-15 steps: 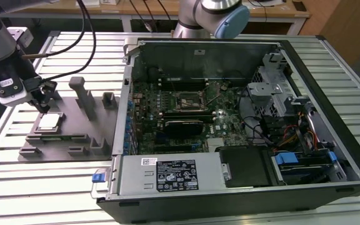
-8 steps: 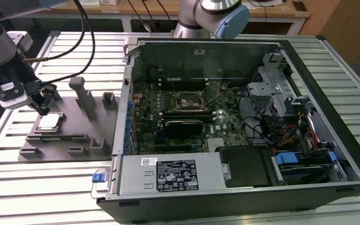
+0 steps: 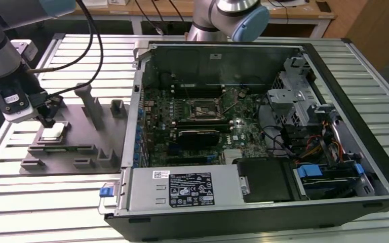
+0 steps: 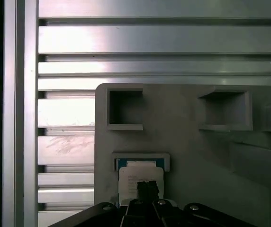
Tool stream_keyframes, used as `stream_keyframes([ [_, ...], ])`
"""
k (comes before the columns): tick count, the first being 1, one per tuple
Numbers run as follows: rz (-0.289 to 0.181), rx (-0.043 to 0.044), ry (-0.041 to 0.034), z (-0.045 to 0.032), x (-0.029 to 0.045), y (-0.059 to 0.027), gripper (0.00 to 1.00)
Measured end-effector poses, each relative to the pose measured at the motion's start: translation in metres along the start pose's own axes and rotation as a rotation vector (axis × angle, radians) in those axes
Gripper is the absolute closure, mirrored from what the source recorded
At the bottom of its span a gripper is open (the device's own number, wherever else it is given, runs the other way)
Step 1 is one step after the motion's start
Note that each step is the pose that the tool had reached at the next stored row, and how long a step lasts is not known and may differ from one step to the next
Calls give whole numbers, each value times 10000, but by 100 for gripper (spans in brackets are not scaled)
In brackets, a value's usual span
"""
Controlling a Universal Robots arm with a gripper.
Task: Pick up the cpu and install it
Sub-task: 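Pick up the cpu and move it towards the insertion slot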
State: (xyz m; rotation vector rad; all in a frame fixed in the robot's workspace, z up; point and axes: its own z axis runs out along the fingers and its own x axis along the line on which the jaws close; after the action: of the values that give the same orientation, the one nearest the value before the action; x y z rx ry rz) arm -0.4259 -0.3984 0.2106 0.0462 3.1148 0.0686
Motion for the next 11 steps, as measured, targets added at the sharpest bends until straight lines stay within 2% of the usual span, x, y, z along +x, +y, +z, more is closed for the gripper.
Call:
stream_keyframes([
  [7, -36, -2, -1, 102, 17, -5, 89],
  [11, -41, -1, 1, 107, 18, -5, 89],
])
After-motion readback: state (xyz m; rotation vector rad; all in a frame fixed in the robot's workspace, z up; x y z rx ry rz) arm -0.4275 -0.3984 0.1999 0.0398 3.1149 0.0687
